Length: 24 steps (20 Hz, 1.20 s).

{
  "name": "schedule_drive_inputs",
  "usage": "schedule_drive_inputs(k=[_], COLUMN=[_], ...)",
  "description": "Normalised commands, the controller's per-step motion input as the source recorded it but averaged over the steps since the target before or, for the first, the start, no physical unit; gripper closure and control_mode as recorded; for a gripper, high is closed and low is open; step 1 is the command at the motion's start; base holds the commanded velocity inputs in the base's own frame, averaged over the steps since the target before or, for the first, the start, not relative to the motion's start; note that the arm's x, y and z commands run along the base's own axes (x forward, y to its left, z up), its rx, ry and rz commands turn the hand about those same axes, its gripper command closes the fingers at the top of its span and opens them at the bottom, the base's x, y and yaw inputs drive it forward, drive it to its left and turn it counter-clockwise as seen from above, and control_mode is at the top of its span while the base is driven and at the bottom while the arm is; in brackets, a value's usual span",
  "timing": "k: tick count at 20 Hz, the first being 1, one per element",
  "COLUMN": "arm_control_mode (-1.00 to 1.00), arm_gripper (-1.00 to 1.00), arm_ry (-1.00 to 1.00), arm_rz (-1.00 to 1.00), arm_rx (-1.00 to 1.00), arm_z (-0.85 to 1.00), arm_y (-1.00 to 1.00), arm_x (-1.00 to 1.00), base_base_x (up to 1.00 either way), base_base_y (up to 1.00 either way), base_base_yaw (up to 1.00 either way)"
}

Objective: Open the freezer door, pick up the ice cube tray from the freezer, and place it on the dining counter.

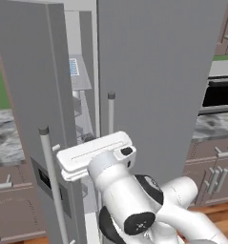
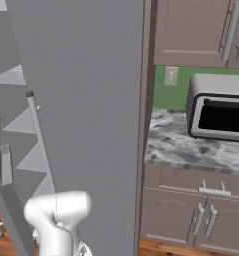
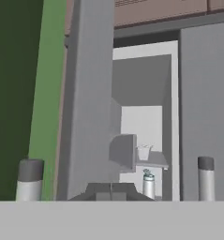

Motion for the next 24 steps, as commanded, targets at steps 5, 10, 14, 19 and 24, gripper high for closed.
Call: schedule_drive_inputs(k=[5, 10, 14, 19, 24], arm_control_mode=[-1.0, -1.0, -1.0, -1.0, -1.0], arm_gripper=[1.0, 1.0, 1.0, 1.0, -1.0], arm_ry=[0.0, -0.01, -0.04, -0.05, -0.03], arm_rz=[0.15, 0.16, 0.19, 0.25, 0.35], arm_rx=[0.04, 0.05, 0.07, 0.07, 0.01], arm_z=[0.75, 0.7, 0.54, 0.31, 0.01], arm_y=[-0.44, -0.32, -0.21, -0.1, 0.06], arm_x=[0.0, 0.0, 0.03, 0.14, 0.31], base_base_x=[0.0, 0.0, 0.0, 0.0, 0.0], base_base_y=[0.0, 0.0, 0.0, 0.0, 0.0], base_base_yaw=[0.0, 0.0, 0.0, 0.0, 0.0])
